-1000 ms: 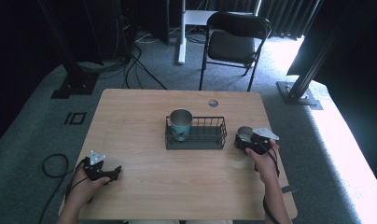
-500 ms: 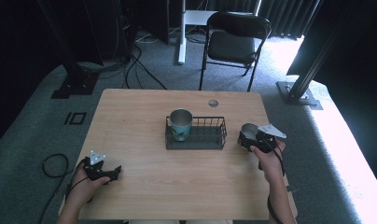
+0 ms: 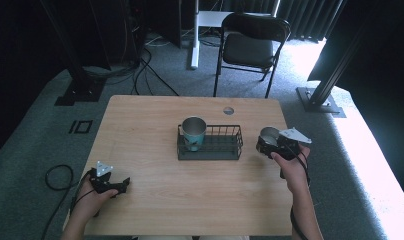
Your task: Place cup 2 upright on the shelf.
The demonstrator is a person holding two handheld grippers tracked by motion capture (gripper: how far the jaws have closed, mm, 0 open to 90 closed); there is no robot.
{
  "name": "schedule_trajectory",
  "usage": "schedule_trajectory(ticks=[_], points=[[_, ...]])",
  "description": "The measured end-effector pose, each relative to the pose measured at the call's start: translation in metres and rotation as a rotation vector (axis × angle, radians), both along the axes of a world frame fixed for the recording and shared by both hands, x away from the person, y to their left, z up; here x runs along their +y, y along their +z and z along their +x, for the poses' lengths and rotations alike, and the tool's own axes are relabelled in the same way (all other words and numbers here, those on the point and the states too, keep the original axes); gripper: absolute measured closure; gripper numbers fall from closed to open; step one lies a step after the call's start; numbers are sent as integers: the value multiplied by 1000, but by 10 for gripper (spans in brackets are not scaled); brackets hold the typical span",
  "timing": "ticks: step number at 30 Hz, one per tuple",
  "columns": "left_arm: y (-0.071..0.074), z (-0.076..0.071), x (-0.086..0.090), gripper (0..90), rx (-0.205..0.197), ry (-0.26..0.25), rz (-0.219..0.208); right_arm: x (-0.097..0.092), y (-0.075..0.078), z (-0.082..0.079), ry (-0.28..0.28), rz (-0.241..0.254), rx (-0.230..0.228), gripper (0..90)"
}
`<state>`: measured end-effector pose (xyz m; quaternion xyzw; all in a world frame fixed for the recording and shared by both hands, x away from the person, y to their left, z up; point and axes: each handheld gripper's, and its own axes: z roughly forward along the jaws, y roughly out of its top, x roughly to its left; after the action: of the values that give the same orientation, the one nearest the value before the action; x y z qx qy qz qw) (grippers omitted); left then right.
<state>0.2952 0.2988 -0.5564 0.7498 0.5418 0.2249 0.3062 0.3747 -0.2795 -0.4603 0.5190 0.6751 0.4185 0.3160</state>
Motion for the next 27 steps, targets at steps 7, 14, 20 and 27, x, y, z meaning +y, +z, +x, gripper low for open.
schedule_trajectory(ticks=[7, 14, 20, 27], points=[[0, 0, 0, 93, 0, 0, 0, 5, 15, 0, 12, 1, -16, 132], [0, 0, 0, 93, 0, 0, 0, 12, 27, 0, 37, 9, -27, 132], [0, 0, 0, 93, -1, 0, 0, 23, 37, 1, 65, 19, -39, 132], [0, 0, 0, 93, 0, 0, 0, 37, 46, 4, 94, 23, -53, 132]])
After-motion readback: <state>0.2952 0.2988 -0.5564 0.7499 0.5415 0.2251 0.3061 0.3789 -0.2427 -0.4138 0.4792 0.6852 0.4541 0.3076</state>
